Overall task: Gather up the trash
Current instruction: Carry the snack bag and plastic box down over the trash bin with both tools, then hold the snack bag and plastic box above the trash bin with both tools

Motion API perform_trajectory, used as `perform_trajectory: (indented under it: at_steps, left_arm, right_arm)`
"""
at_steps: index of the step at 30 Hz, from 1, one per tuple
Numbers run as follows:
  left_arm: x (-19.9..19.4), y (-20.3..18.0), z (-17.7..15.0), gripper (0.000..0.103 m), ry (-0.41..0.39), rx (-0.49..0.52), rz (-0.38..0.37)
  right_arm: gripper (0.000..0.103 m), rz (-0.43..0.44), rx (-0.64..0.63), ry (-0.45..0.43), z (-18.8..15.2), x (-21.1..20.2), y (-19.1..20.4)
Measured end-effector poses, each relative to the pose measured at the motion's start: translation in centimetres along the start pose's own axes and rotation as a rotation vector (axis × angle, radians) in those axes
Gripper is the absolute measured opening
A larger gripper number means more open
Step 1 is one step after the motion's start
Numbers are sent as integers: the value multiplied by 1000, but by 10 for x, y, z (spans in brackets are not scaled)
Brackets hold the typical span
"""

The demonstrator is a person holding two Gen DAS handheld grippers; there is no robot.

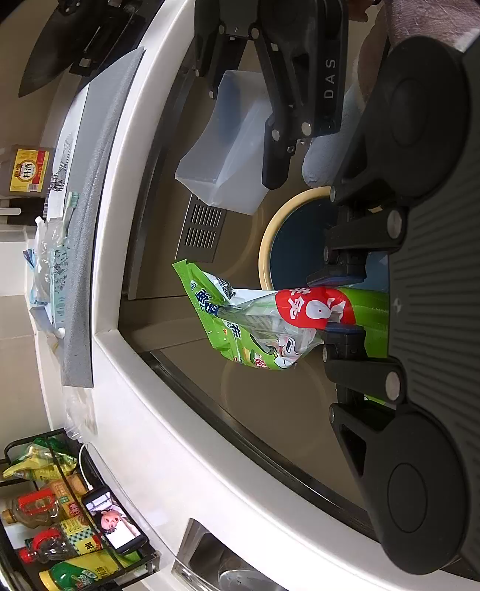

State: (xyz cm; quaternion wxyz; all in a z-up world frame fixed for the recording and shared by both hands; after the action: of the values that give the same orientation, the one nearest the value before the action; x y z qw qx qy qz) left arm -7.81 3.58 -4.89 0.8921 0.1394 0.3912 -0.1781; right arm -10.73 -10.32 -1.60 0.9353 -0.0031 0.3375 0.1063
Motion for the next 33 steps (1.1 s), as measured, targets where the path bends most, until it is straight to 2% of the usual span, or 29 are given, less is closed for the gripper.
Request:
perform_trajectory:
  at_steps: [33]
  left_arm:
    - [5,1,-2,23,18,-6,-4]
  right_arm:
    - [65,6,-21,56,-11,11,0]
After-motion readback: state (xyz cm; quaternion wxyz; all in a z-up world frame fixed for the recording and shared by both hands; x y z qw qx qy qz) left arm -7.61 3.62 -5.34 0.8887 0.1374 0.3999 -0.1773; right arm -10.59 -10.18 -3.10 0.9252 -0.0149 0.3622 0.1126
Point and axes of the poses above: each gripper's, at about its wrist camera, not at the fingertips, and x roughly the way its jaws point, y to its left, z to its top, the point moved 7 cm from there along x, roughly the way its jaws point, and after that the axes turned 3 degrees about -y, right-handed, at the moved point
